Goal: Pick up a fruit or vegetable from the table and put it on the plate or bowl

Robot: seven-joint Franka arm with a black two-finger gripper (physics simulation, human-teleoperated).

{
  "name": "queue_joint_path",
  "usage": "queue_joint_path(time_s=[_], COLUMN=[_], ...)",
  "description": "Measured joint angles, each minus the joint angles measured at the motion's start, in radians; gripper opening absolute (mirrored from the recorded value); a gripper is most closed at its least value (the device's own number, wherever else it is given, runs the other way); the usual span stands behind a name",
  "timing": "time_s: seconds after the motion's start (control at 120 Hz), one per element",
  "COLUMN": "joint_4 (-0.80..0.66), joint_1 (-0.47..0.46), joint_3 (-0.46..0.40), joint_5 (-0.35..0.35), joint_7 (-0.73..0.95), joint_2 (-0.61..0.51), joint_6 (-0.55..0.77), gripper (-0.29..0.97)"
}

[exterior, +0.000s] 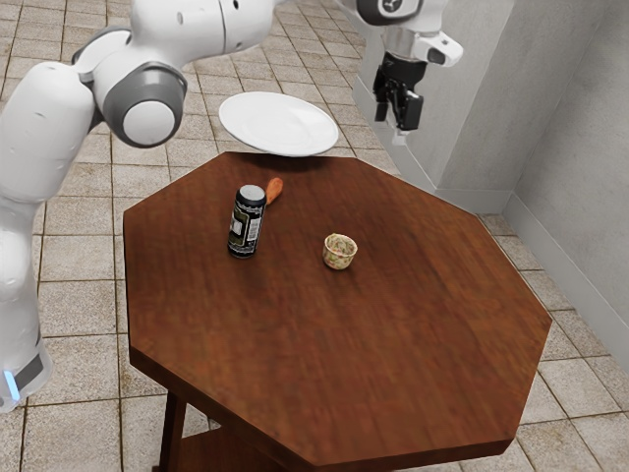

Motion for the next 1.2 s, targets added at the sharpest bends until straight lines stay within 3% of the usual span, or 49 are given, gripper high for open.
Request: queue_joint_path(time_s=[0.275, 0.583, 0.967, 1.2], joint_4=[-0.007, -0.005, -0.01, -0.419], joint_1=[0.103, 0.119, 0.115, 0.116], joint_3=[0.003, 0.002, -0.042, -0.036], joint_5=[0.018, 0.06, 0.093, 0.127], joint_7=[0.149, 0.464, 0.696, 0.797], joint_2=[0.042, 0.068, 0.095, -0.176], joint_6=[0.027, 0.087, 0.089, 0.129], gripper=[0.68, 0.68, 0.68, 0.68])
